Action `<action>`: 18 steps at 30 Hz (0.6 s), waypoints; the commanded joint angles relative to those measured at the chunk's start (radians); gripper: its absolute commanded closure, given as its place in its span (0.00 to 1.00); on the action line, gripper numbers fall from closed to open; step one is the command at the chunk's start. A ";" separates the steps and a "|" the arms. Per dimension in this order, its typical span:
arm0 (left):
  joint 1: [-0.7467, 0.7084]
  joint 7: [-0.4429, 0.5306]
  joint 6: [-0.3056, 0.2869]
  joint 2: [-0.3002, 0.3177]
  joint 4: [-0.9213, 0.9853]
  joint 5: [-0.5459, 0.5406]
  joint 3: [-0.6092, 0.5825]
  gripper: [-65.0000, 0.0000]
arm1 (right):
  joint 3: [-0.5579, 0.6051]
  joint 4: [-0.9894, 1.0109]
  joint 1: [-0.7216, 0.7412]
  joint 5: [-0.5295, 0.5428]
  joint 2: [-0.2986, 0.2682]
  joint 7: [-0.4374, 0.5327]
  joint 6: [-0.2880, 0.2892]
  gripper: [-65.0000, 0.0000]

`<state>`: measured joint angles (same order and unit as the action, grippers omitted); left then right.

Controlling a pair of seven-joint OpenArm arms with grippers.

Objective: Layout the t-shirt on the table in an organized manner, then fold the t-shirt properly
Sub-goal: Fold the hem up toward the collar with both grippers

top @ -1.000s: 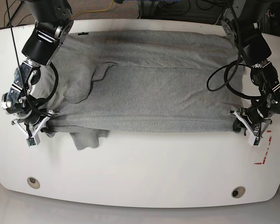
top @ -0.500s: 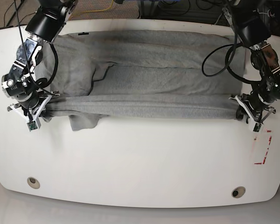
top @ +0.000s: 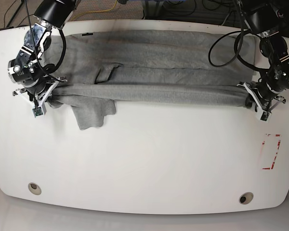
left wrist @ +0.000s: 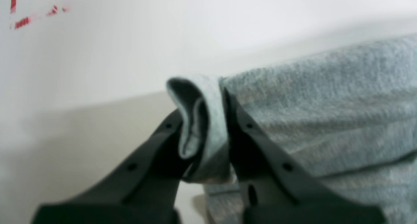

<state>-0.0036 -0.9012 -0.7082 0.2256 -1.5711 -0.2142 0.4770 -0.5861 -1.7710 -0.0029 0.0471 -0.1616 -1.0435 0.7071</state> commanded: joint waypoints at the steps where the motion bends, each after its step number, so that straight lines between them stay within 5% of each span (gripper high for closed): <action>1: -0.005 0.011 0.010 0.022 -0.024 0.006 0.007 1.00 | -0.008 -0.014 0.004 -0.017 -0.014 0.013 -0.009 0.90; 7: -0.031 0.011 0.010 0.024 -0.024 0.009 0.004 0.99 | -0.008 0.009 -0.006 -0.011 -0.014 0.013 -0.009 0.59; 11: -0.040 0.011 0.010 0.024 -0.024 0.009 0.002 0.86 | -0.008 -0.007 -0.009 -0.011 -0.014 0.013 -0.009 0.42; 18: -0.042 0.011 0.010 0.024 -0.024 0.011 0.004 0.60 | -0.008 -0.102 -0.007 -0.011 0.006 0.012 -0.009 0.38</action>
<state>-0.0578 -0.9024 -0.7033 0.2337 -1.5738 -0.1989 0.4767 -0.5907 -1.8198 -0.0257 0.0296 -0.1497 -1.0508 0.7033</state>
